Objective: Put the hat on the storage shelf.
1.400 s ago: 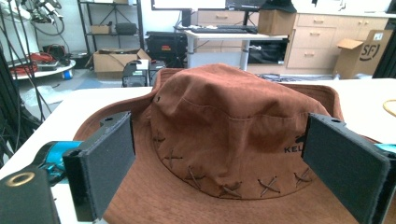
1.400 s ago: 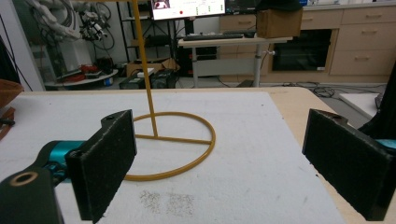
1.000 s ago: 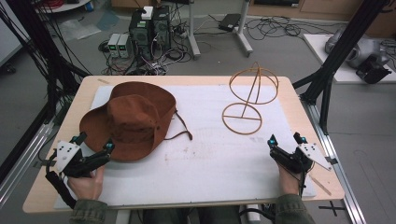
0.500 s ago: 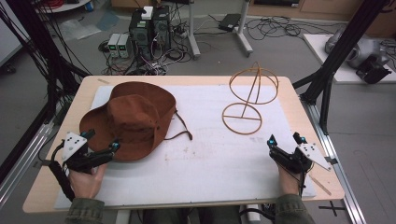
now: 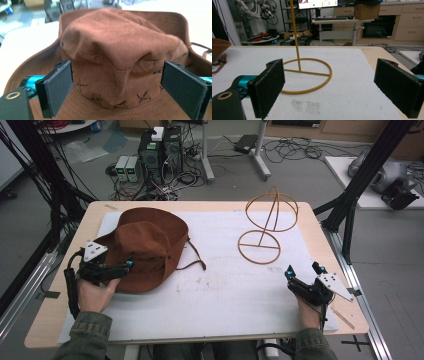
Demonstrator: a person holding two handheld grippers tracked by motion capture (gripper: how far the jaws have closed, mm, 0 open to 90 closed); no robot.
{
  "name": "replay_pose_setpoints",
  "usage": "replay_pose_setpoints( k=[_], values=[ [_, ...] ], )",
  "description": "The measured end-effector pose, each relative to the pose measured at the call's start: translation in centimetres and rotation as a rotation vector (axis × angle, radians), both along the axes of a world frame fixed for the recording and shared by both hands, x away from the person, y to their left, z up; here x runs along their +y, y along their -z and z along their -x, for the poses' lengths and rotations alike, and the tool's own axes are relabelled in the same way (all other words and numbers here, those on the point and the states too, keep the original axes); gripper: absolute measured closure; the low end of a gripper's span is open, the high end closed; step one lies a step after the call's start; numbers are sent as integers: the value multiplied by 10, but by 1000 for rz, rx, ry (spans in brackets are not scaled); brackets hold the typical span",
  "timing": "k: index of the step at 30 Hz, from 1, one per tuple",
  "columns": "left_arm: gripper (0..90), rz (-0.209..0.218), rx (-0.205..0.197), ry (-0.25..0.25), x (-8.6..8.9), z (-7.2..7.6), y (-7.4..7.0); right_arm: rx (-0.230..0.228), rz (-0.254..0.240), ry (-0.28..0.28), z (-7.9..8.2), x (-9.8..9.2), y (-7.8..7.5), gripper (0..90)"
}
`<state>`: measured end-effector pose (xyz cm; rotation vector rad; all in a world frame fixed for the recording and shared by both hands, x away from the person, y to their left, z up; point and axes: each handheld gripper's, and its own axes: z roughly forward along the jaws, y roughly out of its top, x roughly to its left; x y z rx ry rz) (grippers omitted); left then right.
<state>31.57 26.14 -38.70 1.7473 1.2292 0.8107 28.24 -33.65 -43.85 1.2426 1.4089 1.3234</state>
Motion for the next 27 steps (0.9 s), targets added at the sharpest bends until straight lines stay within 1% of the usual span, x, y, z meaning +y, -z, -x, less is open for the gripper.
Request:
replay_pose_setpoints(
  k=[1,3,4,5,6,9,11,13,14,15,16,17,18,19,20,21,22,23,24,25,26,27],
  values=[
    [113,-10,29,1,-1,-4,-1,0,0,0,0,0,0,92],
    [117,-4,72,0,-6,-10,-1,-2,2,-6,0,1,0,92],
    [117,2,92,2,-7,-12,0,-3,1,-6,0,1,0,92],
    [117,2,103,-2,-9,-14,2,-2,-1,-6,0,1,0,92],
    [117,-13,120,-12,-10,-17,4,-1,-3,-4,0,0,-1,92],
    [117,-31,182,-27,-12,-25,12,-4,-9,-4,0,-1,-1,92],
    [117,-42,205,-28,-14,-30,16,-5,-13,3,1,-3,-1,92],
    [129,-64,213,-26,-16,-33,19,-6,-17,2,0,-4,-1,92],
    [176,-76,220,-22,-17,-35,20,0,-23,4,0,-5,-1,92],
    [176,-84,229,-15,-19,-36,22,0,-23,4,0,-5,-1,92],
    [218,-84,238,-3,-21,-38,24,1,-22,3,0,-4,-1,92],
    [251,-95,250,10,-23,-40,26,2,-19,-2,-1,-4,-1,92],
    [264,-101,256,13,-25,-41,27,11,-21,-5,-1,-3,0,92],
    [286,-113,261,16,-26,-42,28,8,-15,-7,-1,-3,0,92],
    [329,-119,264,16,-28,-43,29,12,-15,-8,-1,-2,0,92],
    [329,-129,265,16,-28,-43,30,12,-15,-8,-1,-2,0,92],
    [358,-139,266,14,-29,-43,31,10,-13,-9,-1,-2,0,92],
    [405,-147,265,9,-29,-43,31,10,-10,-9,-2,-2,0,92],
    [514,-150,265,8,-28,-43,31,13,-5,-11,-2,-3,1,92],
    [514,-148,263,8,-27,-43,31,13,-5,-11,-2,-3,1,92],
    [594,-149,259,7,-27,-43,31,15,-4,-11,-3,-3,1,92],
    [698,-158,249,8,-26,-42,30,20,-5,-10,-3,-2,1,92]
  ],
)
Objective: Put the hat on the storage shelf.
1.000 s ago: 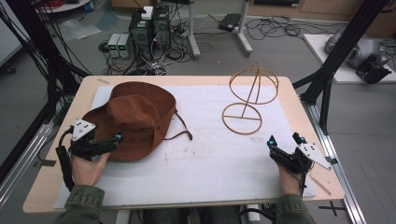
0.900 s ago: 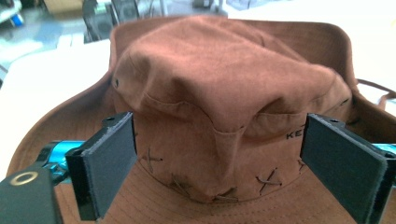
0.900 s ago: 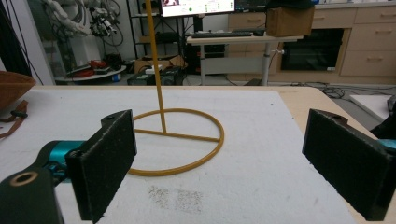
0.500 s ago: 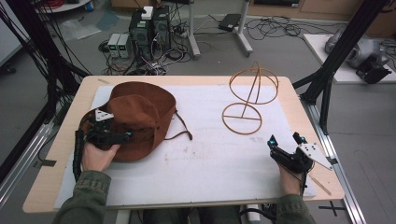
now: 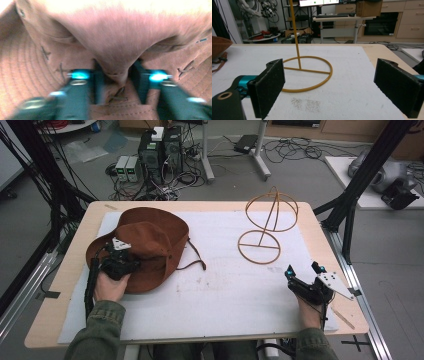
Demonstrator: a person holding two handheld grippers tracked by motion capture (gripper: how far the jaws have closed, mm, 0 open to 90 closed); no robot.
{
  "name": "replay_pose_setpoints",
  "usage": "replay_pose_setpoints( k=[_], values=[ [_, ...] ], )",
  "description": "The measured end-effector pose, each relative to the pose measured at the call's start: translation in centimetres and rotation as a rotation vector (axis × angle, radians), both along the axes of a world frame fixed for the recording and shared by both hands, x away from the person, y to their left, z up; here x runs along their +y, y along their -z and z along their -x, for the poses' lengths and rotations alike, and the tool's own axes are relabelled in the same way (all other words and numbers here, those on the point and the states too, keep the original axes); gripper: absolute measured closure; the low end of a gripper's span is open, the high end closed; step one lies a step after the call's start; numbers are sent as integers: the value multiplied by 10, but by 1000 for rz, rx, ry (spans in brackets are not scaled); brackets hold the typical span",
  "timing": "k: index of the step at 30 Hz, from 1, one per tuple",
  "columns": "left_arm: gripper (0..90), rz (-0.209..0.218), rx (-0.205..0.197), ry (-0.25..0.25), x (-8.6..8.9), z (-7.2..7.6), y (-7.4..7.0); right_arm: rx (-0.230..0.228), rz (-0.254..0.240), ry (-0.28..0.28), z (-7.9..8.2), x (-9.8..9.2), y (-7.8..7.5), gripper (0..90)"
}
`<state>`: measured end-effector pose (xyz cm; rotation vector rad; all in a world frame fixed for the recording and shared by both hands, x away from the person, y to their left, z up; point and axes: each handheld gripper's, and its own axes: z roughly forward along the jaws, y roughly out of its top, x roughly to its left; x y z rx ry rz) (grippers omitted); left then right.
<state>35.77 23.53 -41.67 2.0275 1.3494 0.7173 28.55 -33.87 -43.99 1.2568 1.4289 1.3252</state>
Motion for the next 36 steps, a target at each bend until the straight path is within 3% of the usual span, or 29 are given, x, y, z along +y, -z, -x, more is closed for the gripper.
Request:
replay_pose_setpoints(
  k=[2,3,17,23,30,36],
  values=[
    [854,-30,-6,12,-1,1,0,9,8,-2,-1,0,1,92],
    [886,-63,-12,32,-4,2,1,12,14,-3,-2,1,1,92],
    [895,7,-128,66,1,21,-18,22,30,-23,-2,2,2,92],
    [894,103,-204,51,9,31,-32,25,27,-27,-1,3,2,92],
    [894,186,-345,39,17,43,-59,26,20,-28,-1,3,1,92],
    [893,303,-475,32,19,50,-87,22,18,-26,0,1,1,92]
  ],
)
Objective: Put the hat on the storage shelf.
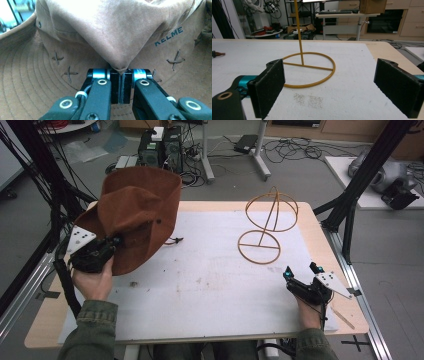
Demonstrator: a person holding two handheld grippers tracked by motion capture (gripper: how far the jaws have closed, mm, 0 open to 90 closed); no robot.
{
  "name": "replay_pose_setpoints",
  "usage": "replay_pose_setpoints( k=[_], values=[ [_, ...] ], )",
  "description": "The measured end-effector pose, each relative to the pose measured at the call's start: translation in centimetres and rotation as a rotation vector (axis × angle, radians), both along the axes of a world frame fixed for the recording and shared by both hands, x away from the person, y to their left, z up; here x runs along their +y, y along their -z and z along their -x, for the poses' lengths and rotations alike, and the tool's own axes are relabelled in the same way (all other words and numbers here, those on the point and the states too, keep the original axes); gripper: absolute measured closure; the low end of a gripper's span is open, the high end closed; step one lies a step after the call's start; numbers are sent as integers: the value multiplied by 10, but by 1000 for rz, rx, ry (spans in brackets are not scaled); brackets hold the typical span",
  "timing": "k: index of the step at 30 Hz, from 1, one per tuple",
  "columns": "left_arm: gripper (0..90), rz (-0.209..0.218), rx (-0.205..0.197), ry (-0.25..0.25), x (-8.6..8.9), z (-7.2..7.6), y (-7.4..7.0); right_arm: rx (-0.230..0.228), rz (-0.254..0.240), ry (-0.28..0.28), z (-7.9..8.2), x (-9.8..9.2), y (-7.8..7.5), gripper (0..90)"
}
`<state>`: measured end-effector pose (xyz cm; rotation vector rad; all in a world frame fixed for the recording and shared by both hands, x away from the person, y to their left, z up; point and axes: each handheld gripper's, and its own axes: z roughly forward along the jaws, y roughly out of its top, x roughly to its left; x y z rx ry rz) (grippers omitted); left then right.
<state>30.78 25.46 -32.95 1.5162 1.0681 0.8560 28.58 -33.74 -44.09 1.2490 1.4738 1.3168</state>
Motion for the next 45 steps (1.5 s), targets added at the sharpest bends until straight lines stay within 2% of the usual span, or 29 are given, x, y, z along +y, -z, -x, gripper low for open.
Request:
replay_pose_setpoints(
  k=[2,5,9,14,17,25,30,32,33,34,39,41,45],
  values=[
    [893,36,-58,2,-1,2,-11,-3,-4,4,0,0,0,92],
    [893,63,-117,8,-5,3,-26,-1,-5,4,0,-1,0,92],
    [892,67,-143,31,-13,-3,-44,-1,-7,1,1,-1,0,92],
    [892,62,-145,75,-28,-15,-59,0,-9,-2,1,-1,0,92],
    [892,44,-144,101,-42,-24,-65,-2,-15,0,0,-2,0,92],
    [892,37,-153,218,-101,-54,-84,3,-18,-7,0,-1,1,92],
    [892,16,-155,290,-140,-68,-88,2,-20,-10,1,-2,2,92],
    [891,-4,-159,317,-156,-75,-90,4,-26,-9,1,-3,2,92],
    [892,-3,-159,344,-169,-80,-92,7,-26,-7,1,-4,2,92],
    [891,-3,-159,344,-169,-80,-92,7,-26,-7,1,-4,2,92],
    [891,-28,-159,414,-199,-93,-98,10,-26,-3,0,-5,3,92],
    [891,-43,-155,451,-210,-99,-100,9,-25,-3,0,-5,3,92],
    [891,-70,-147,562,-236,-110,-99,13,-18,-10,0,-5,4,92]
  ],
)
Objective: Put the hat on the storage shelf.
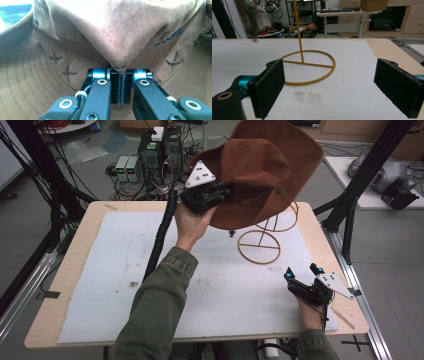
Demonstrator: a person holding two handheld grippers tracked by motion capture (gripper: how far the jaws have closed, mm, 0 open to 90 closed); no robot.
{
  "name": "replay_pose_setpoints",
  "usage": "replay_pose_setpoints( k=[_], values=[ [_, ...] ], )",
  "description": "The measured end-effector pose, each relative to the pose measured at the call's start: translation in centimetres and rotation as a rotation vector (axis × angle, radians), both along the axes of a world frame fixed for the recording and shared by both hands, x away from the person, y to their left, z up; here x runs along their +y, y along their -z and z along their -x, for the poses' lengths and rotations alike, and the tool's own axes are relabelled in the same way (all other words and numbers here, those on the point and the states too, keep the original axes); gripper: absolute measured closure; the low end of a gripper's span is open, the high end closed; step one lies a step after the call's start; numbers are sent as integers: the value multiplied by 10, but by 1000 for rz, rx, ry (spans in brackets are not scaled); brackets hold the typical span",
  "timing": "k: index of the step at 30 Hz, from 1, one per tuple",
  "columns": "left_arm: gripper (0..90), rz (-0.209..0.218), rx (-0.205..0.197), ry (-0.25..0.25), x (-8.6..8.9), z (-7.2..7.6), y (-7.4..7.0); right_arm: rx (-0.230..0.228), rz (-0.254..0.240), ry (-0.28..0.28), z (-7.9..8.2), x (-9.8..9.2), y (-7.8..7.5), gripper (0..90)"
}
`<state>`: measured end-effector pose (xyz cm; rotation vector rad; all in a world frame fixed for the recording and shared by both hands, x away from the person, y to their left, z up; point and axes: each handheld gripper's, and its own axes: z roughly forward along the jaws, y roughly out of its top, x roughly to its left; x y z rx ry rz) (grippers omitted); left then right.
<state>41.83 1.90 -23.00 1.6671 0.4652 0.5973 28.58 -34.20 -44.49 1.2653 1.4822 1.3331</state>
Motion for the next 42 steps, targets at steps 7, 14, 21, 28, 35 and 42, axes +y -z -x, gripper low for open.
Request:
replay_pose_setpoints(
  k=[7,14,21,28,35,42],
  values=[
    [891,-48,19,190,-35,-18,1,9,6,-7,-1,0,2,92],
    [890,-135,38,217,-46,-31,2,9,5,-13,-2,-1,3,92],
    [890,-154,77,228,-53,-36,11,9,4,-9,-2,-2,2,92],
    [887,-190,106,217,-64,-40,21,3,-3,-11,-2,-2,1,92],
    [883,-218,142,212,-65,-43,26,0,-13,-9,-2,-4,1,92],
    [880,-216,150,209,-68,-42,28,-5,-14,-10,-1,-4,0,92]
  ],
)
